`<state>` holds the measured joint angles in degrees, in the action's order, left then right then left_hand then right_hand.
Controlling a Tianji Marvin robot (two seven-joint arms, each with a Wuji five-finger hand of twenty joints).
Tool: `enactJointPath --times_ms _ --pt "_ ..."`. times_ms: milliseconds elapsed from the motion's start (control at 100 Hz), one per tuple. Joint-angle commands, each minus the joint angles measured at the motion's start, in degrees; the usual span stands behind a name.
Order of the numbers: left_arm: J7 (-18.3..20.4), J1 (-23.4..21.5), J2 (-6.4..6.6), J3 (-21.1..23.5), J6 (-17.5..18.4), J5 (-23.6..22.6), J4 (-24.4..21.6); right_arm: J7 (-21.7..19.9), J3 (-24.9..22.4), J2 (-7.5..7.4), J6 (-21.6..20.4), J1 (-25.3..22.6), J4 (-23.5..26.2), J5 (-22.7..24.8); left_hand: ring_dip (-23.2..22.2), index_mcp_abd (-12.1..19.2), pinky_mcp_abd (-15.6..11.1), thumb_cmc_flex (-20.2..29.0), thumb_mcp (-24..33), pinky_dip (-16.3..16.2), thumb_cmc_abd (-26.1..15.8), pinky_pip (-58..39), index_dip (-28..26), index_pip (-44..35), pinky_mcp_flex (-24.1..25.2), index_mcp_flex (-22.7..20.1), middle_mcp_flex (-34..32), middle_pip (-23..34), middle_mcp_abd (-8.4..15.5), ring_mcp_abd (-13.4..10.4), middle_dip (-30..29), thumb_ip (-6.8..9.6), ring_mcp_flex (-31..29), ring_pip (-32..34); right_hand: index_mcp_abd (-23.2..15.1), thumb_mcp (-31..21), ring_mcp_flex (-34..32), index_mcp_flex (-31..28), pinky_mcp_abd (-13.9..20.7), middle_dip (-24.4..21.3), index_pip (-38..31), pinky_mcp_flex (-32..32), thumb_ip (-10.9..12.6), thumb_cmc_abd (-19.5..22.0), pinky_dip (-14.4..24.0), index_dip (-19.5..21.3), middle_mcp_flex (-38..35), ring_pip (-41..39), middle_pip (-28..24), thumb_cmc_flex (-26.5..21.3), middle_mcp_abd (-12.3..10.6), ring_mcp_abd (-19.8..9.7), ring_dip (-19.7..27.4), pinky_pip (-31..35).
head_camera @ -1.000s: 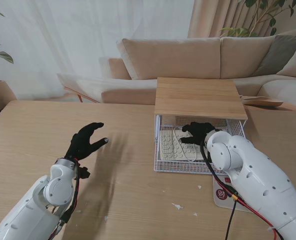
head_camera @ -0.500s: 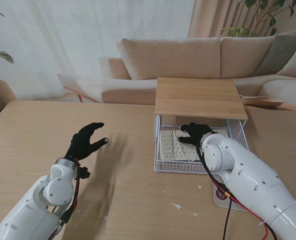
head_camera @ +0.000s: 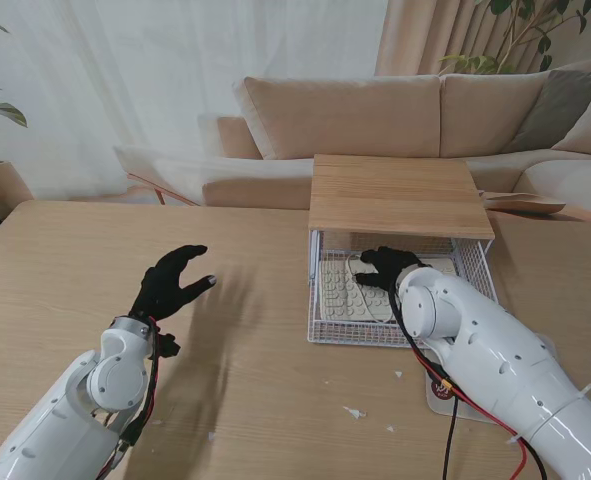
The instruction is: Unroll the mouse pad and set up the keyboard and mouse from the tabletop organizer
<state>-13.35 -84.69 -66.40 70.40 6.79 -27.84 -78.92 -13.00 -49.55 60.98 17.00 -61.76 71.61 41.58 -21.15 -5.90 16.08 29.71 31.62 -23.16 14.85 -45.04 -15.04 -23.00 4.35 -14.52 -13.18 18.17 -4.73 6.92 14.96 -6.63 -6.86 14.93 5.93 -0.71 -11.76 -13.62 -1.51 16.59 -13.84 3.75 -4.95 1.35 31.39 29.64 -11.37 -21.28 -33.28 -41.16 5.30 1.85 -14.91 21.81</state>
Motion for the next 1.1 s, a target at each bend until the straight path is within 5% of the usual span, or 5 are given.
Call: enactJointPath --times_ms 0,620,1090 --pt "0.68 0.02 -0.24 -0.09 -0.02 0.12 -0.1 -0.9 0.23 0.51 0.49 -0.54 -0.31 -0.17 -1.02 0.45 0.62 1.01 -0.46 0.91 -0.8 1.31 0.32 1.18 0.47 -0.78 1.42 -0.92 -1.17 -0.42 -0.41 2.54 1.82 -1.18 0.82 1.08 -0.78 0.51 -1.2 0.89 -0.57 0.56 3.11 2.18 2.56 -0.97 -0.5 -2.53 -2.16 -0.85 0.62 2.8 -1.48 2.17" --pt "0.87 0.08 -0.23 -0.23 -0.24 0.25 -0.03 -6.05 -3.78 -0.89 0.86 -4.1 5.19 2.04 -1.03 0.54 0.62 0.96 -0.44 0.91 -0.8 1.31 0.33 1.19 0.47 -0.86 1.38 -0.92 -1.04 -0.49 -0.41 2.52 1.78 -1.18 2.56 1.02 -9.6 -2.6 -4.37 4.48 -1.74 3.2 3.12 1.59 9.89 -1.79 -13.45 -13.97 -9.9 -0.18 4.92 6.99 -7.15 7.16" --pt "1.43 -0.09 -0.03 -0.67 0.48 -0.12 -0.56 -10.37 -6.26 -1.75 -2.54 -5.66 8.82 1.62 -1.02 2.44 0.59 1.47 -0.07 0.97 -0.01 1.5 0.18 0.83 0.51 -1.9 1.41 -0.93 -1.11 -0.36 -0.42 2.58 1.88 -1.3 1.22 0.84 -10.33 -3.6 -4.61 4.37 -1.88 3.45 3.24 1.0 10.48 -2.32 -13.71 -13.83 -8.97 -0.81 4.25 6.82 -7.22 7.92"
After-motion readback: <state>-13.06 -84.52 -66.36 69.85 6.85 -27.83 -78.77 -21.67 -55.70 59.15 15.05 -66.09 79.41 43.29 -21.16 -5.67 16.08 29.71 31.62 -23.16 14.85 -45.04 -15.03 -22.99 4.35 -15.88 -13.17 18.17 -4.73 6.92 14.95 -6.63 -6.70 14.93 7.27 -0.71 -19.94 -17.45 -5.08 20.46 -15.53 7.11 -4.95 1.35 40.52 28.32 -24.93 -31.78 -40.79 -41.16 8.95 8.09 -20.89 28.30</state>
